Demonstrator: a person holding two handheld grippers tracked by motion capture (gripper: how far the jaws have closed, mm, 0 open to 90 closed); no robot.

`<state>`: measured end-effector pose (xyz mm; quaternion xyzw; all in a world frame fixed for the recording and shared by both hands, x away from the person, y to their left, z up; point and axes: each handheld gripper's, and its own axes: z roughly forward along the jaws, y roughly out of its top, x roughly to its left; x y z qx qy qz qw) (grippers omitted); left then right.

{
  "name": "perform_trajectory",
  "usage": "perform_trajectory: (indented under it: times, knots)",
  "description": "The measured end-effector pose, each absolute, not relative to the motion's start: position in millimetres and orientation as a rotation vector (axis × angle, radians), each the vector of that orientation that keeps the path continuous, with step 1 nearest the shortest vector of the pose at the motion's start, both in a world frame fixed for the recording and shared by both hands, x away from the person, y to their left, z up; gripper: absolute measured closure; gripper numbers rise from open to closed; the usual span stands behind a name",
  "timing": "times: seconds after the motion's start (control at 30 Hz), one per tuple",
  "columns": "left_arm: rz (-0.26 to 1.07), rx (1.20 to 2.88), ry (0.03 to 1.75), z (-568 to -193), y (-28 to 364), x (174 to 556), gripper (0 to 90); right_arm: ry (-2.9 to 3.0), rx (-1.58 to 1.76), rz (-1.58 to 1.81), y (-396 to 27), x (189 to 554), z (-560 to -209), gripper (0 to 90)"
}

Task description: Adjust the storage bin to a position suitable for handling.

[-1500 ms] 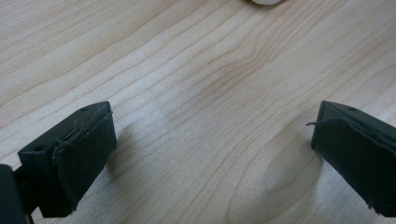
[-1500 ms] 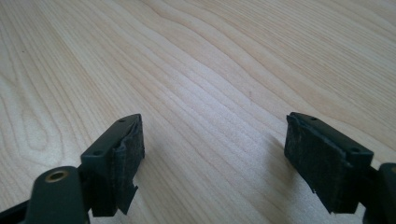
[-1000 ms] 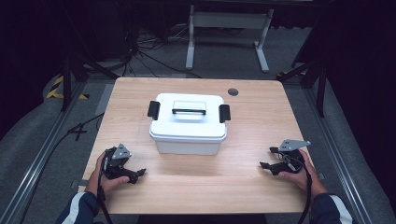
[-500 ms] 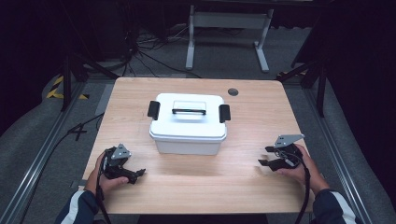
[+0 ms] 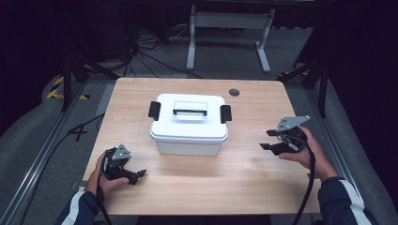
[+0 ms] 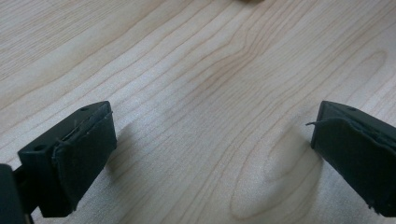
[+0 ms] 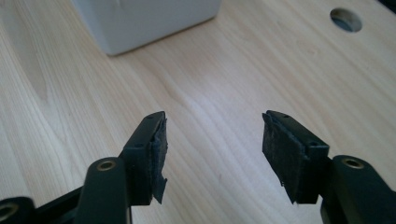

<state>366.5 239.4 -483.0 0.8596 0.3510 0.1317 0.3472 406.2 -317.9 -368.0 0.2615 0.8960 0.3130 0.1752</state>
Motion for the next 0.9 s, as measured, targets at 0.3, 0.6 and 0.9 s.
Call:
perform_trajectory:
  times: [0.3,0.6,0.9]
  knots:
    - [0.341,2.230,0.909,-483,239,367,0.6,2.528,0.623,0.886,-298,417,-319,43.0]
    - [0.341,2.229,0.910,-483,239,367,0.6,2.548,0.502,0.869,-272,431,-285,43.4]
    - [0.342,2.230,0.911,-483,240,366,0.5,2.586,0.391,0.814,-229,445,-261,43.3]
